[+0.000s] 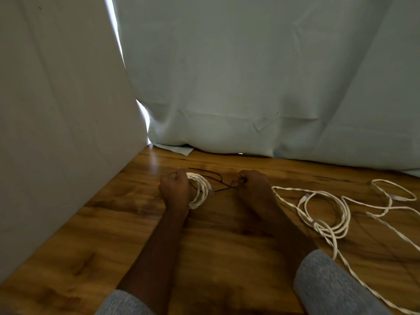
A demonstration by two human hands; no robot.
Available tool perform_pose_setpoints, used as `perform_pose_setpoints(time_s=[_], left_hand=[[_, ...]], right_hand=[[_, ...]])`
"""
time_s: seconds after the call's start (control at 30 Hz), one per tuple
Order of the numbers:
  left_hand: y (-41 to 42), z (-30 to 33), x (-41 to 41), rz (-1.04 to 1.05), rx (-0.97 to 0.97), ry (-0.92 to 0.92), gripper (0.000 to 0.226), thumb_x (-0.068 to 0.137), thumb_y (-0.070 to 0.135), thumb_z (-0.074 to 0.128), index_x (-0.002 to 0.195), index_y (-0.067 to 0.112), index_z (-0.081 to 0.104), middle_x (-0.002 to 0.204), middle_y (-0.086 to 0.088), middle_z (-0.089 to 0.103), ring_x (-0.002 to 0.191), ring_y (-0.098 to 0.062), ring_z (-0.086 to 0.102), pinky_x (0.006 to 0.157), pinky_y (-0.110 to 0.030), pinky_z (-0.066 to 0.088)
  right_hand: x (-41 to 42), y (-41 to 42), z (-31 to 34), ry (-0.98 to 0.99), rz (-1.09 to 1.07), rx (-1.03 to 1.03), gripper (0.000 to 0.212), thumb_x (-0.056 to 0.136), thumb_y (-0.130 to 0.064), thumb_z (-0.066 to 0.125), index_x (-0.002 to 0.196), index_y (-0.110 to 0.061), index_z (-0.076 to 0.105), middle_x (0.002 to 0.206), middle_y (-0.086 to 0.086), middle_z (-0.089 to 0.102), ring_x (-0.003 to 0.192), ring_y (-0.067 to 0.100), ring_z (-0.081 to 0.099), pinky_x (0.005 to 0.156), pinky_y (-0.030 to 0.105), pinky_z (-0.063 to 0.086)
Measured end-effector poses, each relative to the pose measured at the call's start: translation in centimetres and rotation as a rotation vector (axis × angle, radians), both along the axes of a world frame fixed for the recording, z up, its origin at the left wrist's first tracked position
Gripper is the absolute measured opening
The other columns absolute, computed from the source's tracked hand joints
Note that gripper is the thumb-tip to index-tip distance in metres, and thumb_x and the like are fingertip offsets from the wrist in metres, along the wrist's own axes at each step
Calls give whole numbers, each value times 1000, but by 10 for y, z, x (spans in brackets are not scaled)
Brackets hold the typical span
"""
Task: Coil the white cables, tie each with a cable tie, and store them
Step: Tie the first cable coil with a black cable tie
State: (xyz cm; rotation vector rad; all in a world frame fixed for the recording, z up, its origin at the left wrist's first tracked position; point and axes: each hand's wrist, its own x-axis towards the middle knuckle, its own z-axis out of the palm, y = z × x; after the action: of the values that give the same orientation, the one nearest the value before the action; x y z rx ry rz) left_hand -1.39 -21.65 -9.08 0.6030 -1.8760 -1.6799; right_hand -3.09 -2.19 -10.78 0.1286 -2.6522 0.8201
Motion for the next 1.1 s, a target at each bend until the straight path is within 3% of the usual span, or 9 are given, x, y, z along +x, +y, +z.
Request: perform_pose_setpoints(time_s=[0.1,0.2,0.3,0.4,0.57,0.63,0.73,0.9,1.1], left_hand=[[1,-4,-2,9,-41,12,40,97,19,54,60,4,53,57,-5,50,67,-31,56,68,-43,50],[2,-7,-7,15,-47,21,40,97,19,53,60,4,55,63,-14,55,64,-29,55,63,-40,48],[3,-8,-8,30,-27,27,44,96,18,53,54,9,50,54,-6,49,53,-21,48,55,-31,38],[3,-8,-9,59,1,47,46,96,15,53,51,9,48,50,-3,46,48,-16,44,56,-30,36],[11,-10,-7,118,95,69,45,99,19,50,55,10,50,60,-4,51,54,-16,48,59,-34,41],[18,-11,-8,104,112,55,44,101,24,48,65,1,60,69,-13,60,61,-23,55,60,-35,44],[30,-9,-14,109,135,33,43,102,25,45,86,-7,68,87,-22,66,77,-32,62,63,-34,43],[38,-7,-29,152,136,26,39,102,26,43,72,6,59,83,-26,66,77,-40,64,65,-39,47],[50,-4,-31,116,57,33,44,104,24,43,90,-11,67,83,-22,63,77,-34,59,62,-33,34]], right_hand=[[0,-10,1,-35,132,110,22,88,-22,72,109,-25,76,111,1,61,102,19,58,85,26,44],[0,-18,0,4,196,207,14,88,-26,72,100,-31,77,111,-1,60,105,19,55,89,34,49],[2,-21,0,37,187,256,10,92,-28,67,97,-32,74,113,-4,58,109,20,50,91,39,46],[5,-18,2,126,161,211,12,97,-31,58,103,-30,68,117,-5,59,114,19,48,95,41,38],[18,-6,12,312,162,19,8,100,-31,55,96,-30,61,87,-13,66,81,11,59,93,37,35],[25,-1,12,374,184,-1,7,99,-31,57,95,-28,62,79,-14,63,70,7,56,91,33,32],[38,6,17,425,217,122,10,94,-34,55,89,-27,61,69,-13,58,60,9,51,86,33,32],[50,20,14,519,261,436,12,84,-32,58,82,-22,65,64,-7,60,53,14,46,80,36,32],[50,17,12,425,329,506,16,87,-34,54,82,-24,65,64,-8,56,59,14,49,83,38,36]])
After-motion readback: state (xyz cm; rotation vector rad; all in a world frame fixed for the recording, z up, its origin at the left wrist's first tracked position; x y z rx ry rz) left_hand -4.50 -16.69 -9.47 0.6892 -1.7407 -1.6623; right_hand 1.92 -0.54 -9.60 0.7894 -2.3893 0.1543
